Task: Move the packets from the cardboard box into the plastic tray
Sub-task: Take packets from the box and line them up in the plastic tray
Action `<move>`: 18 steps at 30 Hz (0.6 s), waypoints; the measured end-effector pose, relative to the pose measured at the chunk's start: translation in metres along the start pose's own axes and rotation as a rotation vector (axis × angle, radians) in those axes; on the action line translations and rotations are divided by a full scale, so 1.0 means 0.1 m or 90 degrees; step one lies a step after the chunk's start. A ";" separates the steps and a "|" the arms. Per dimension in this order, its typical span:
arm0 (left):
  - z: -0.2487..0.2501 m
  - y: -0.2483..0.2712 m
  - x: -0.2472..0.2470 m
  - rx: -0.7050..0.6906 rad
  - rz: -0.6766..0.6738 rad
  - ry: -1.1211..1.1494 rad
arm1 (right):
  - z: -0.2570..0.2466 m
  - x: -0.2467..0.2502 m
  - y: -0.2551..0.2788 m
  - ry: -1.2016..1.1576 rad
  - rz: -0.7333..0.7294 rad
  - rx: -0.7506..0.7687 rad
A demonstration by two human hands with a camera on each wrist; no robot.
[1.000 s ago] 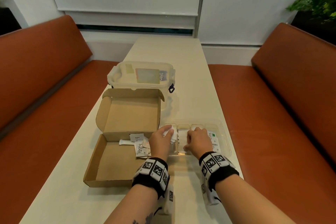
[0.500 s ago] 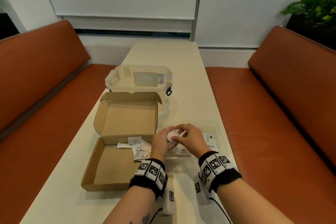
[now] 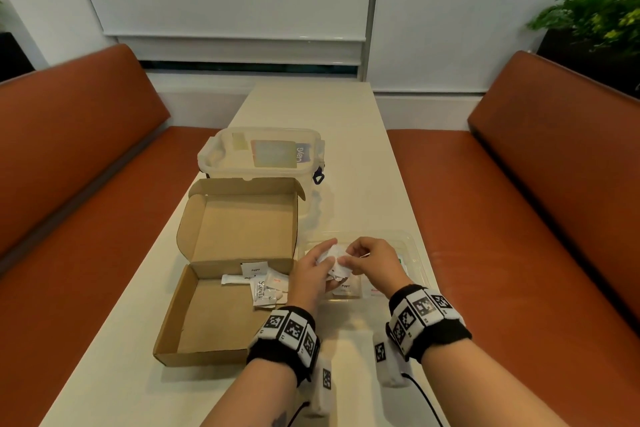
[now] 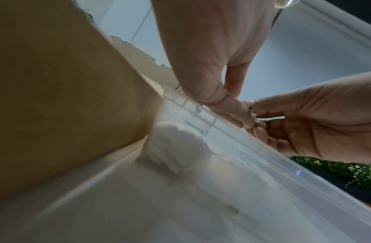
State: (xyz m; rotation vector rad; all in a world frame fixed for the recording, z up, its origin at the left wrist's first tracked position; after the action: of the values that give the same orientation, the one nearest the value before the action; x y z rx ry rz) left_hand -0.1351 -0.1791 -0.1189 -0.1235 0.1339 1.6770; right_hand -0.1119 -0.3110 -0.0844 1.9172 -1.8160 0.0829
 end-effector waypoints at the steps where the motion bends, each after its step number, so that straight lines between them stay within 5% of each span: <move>1: 0.00 0.00 -0.01 0.002 0.001 0.000 | 0.00 0.01 0.01 -0.015 -0.001 -0.002; 7: 0.01 -0.03 -0.05 0.000 0.070 -0.044 | 0.04 0.16 0.03 -0.093 0.067 -0.013; 14: 0.10 0.03 -0.29 -0.032 -0.022 -0.069 | 0.14 0.26 0.11 -0.296 0.074 -0.058; 18: 0.15 0.00 -0.28 -0.077 -0.015 -0.219 | 0.06 0.30 0.11 -0.207 0.097 -0.025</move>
State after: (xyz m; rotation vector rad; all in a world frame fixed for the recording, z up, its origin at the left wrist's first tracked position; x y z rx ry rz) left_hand -0.1324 -0.2040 -0.0997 0.0731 -0.2279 1.6585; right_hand -0.1205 -0.3406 -0.0751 1.8460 -2.1564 -0.2245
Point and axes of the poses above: each hand's wrist, its own y-axis away from the middle knuckle, its own x-axis out of the back of the hand, z = x × y, the point moved 5 cm from there along -y, towards the middle knuckle, and after that the axes turned 13 degrees about -x, right-handed, at the moved point
